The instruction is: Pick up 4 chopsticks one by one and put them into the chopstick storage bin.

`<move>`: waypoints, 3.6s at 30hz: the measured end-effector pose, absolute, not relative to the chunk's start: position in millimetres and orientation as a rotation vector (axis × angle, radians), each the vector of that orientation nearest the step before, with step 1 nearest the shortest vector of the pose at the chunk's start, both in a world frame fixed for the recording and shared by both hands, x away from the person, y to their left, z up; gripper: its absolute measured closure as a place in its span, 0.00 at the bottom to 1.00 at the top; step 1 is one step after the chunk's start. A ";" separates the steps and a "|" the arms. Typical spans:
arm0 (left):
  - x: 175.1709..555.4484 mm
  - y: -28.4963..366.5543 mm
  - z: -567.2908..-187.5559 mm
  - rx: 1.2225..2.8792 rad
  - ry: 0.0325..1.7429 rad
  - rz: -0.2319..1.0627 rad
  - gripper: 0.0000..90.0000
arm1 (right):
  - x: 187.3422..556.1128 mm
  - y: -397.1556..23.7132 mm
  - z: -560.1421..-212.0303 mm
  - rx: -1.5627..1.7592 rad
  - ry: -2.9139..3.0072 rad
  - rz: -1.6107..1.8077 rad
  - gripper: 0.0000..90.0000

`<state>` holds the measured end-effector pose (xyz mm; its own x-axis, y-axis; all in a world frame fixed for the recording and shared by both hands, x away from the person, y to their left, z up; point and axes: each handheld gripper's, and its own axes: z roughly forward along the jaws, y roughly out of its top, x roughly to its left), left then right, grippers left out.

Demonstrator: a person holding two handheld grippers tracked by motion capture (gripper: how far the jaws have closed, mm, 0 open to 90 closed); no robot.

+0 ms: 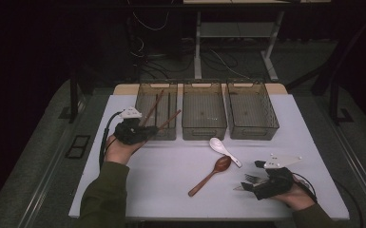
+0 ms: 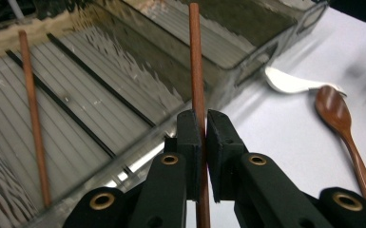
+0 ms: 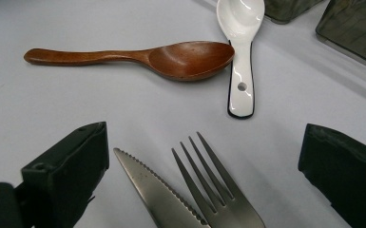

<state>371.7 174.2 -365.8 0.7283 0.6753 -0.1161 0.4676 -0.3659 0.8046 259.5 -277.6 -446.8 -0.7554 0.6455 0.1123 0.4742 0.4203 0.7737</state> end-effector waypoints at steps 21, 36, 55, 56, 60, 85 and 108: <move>443.2 172.8 -341.7 1.973 0.940 0.341 0.93 | 259.8 -277.7 -446.9 0.988 2.468 1.254 0.03; 490.3 169.6 -349.0 1.895 1.036 0.363 0.93 | 260.0 -278.6 -446.7 0.983 2.473 1.262 0.03; 511.1 160.6 -373.8 1.920 1.124 0.378 0.93 | 259.7 -279.2 -446.2 0.984 2.469 1.278 0.03; 511.3 160.1 -374.9 1.925 1.129 0.381 0.93 | 259.7 -279.3 -446.2 0.982 2.468 1.278 0.03; 511.8 159.9 -377.4 1.944 1.136 0.391 0.92 | 259.8 -279.4 -446.0 0.984 2.476 1.273 0.03; 506.7 154.9 -374.4 1.966 1.107 0.404 0.61 | 260.9 -279.0 -446.1 0.987 2.478 1.274 0.03; 417.5 139.3 -370.8 1.986 0.935 0.340 0.38 | 259.7 -279.2 -447.3 0.990 2.473 1.255 0.03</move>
<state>417.5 139.3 -370.8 0.6780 0.7260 -0.1149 0.4821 -0.3212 0.8151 259.7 -279.2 -447.3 -0.7567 0.6428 0.1192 0.4758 0.4165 0.7747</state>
